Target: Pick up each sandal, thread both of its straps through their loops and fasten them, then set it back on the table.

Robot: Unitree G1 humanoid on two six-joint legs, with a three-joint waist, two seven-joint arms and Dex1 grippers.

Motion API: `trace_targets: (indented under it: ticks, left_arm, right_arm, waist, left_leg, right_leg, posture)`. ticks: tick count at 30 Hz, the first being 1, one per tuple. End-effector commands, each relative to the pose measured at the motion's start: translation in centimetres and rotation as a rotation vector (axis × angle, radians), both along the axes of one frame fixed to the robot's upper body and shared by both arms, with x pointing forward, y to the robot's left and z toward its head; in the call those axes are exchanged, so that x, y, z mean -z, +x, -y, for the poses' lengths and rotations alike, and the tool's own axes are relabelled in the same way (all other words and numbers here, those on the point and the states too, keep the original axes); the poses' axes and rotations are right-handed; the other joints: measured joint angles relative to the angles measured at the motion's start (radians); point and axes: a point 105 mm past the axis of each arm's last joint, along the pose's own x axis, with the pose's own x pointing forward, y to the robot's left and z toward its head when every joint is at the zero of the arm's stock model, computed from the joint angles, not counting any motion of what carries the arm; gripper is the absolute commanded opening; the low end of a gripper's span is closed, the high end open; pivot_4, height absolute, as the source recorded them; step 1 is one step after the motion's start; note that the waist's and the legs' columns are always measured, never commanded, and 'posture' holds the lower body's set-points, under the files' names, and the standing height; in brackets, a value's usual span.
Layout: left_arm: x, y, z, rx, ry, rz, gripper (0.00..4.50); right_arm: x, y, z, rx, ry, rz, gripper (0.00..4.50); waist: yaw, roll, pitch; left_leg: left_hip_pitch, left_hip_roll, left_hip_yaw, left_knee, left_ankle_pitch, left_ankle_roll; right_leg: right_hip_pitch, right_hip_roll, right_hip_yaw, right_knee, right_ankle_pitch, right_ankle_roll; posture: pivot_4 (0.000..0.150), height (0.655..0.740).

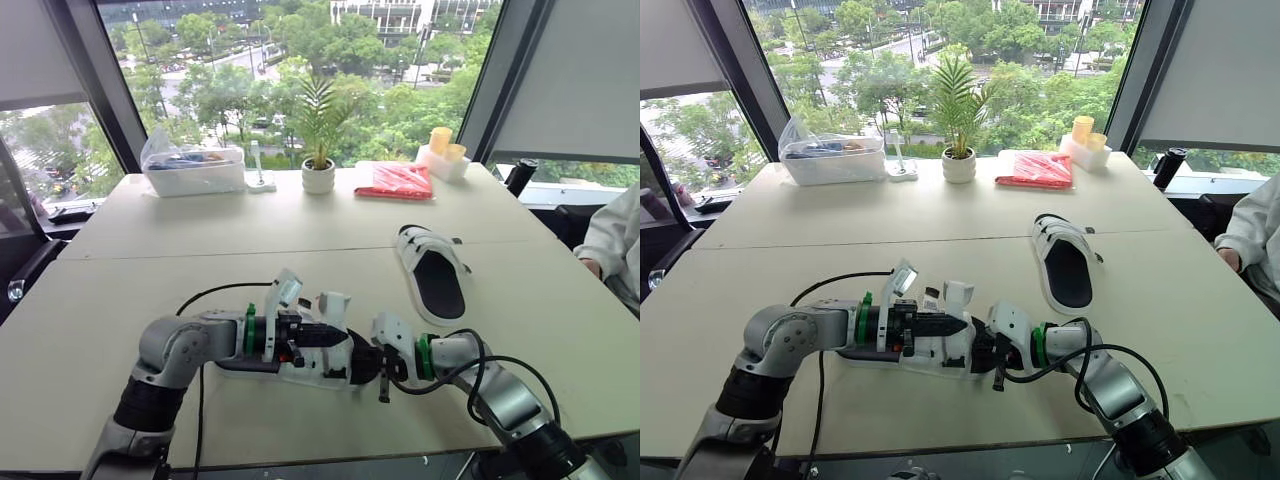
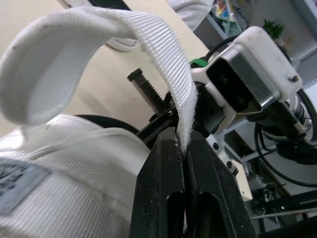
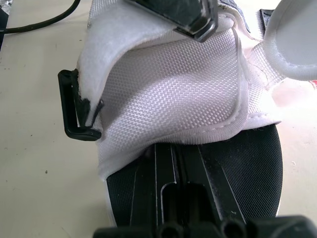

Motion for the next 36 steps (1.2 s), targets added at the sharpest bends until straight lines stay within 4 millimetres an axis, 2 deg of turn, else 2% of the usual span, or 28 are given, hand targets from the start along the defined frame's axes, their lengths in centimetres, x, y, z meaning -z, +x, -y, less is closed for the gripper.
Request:
trace_targets:
  ticks: [1,12,26,36]
  left_arm:
    - [0.3,-0.3,0.2,0.029,0.024,0.04,0.06]
    - [1.6,-0.4,-0.2,0.1,0.115,0.19,0.06]
    - [0.5,0.3,-0.5,0.197,0.145,0.286,0.06]
    - [0.3,0.8,-0.2,0.335,0.204,0.331,0.06]
  right_arm:
    - [1.9,-0.3,0.7,0.027,-0.06,-0.063,0.0]
    - [1.9,-0.3,0.7,0.027,-0.061,-0.061,0.0]
    - [1.9,-0.3,0.7,0.029,-0.062,-0.061,0.0]
    - [1.9,-0.3,0.7,0.026,-0.062,-0.059,0.0]
  waist:
    - [0.0,0.0,0.0]
    - [0.0,0.0,0.0]
    - [-0.001,0.0,0.0]
    - [-0.001,0.0,0.0]
  left_leg:
    - [0.0,0.0,0.0,0.0,0.0,0.0]
    - [0.0,0.0,0.0,0.0,0.0,0.0]
    - [0.0,0.0,0.0,-0.001,0.0,0.0]
    - [0.0,0.0,0.0,-0.001,0.0,0.0]
  right_leg:
    - [0.0,0.0,0.0,0.0,0.0,0.0]
    - [0.0,0.0,0.0,0.0,0.0,-0.001]
    - [0.0,0.0,0.0,0.0,0.0,-0.001]
    - [0.0,0.0,0.0,0.0,0.0,0.0]
  posture:
    - [0.15,0.74]
    - [0.15,0.74]
    - [0.15,0.74]
    - [0.15,0.74]
